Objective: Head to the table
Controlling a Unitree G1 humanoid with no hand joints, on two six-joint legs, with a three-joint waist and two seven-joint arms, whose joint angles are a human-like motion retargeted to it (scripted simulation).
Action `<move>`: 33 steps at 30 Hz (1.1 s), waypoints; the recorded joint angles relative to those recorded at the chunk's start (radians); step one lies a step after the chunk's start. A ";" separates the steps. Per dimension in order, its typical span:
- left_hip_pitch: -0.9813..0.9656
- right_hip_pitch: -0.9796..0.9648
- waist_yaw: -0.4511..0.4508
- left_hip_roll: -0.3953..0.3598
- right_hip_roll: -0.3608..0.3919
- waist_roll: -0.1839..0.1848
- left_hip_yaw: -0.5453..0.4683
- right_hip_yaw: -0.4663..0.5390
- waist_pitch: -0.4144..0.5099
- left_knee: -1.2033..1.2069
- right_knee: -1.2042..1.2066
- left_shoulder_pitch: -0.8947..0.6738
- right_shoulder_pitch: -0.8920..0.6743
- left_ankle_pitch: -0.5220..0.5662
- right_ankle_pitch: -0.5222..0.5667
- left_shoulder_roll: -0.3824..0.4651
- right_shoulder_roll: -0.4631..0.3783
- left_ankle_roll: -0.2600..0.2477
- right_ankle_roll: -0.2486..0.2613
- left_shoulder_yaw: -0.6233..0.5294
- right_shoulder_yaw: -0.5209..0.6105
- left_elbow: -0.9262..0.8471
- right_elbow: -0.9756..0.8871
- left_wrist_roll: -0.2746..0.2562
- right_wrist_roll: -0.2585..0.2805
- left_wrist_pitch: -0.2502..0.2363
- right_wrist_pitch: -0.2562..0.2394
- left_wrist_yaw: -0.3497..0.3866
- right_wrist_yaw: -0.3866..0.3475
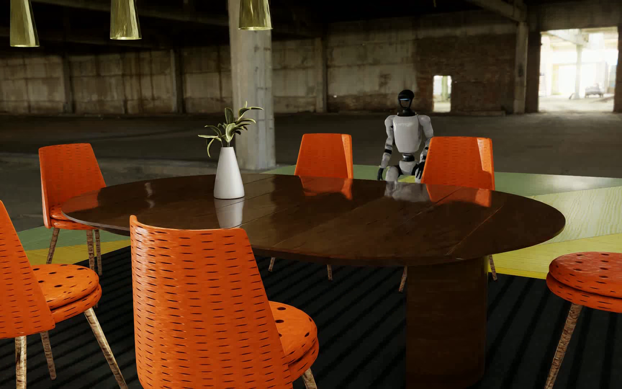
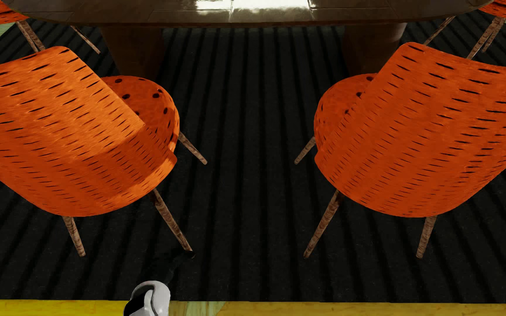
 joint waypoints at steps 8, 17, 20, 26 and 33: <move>0.122 0.009 0.019 0.056 0.045 0.026 0.314 0.105 -0.007 -0.053 -0.073 0.227 -0.048 -0.126 0.033 -0.106 0.002 0.111 0.038 0.074 -0.016 0.431 -0.116 -0.267 0.015 0.070 -0.106 0.014 -0.030; 0.170 0.053 0.026 -0.092 -0.086 -0.009 0.226 -0.010 -0.024 -0.169 -0.042 0.039 -0.038 -0.085 0.028 -0.020 0.066 0.135 0.080 -0.089 -0.079 0.443 0.002 -0.220 -0.031 0.021 -0.025 0.060 -0.023; 0.150 0.073 0.030 -0.125 -0.111 -0.016 0.185 -0.058 -0.030 -0.163 -0.067 -0.022 -0.048 -0.085 0.034 -0.008 0.035 0.151 0.096 -0.100 -0.040 0.314 0.021 -0.214 -0.065 -0.034 -0.021 0.099 0.025; 0.129 0.048 0.033 -0.170 -0.160 -0.030 0.181 -0.055 -0.031 -0.151 -0.038 -0.006 -0.092 -0.101 0.013 -0.016 -0.010 0.178 0.119 -0.104 -0.005 0.189 -0.045 -0.227 -0.046 -0.071 -0.052 0.100 -0.001; 0.125 -0.011 0.042 -0.156 -0.155 -0.034 0.278 0.046 -0.024 -0.154 -0.038 0.094 -0.105 -0.118 0.042 -0.012 -0.017 0.202 0.154 -0.124 0.071 0.463 -0.139 -0.288 -0.007 0.060 -0.113 0.029 -0.012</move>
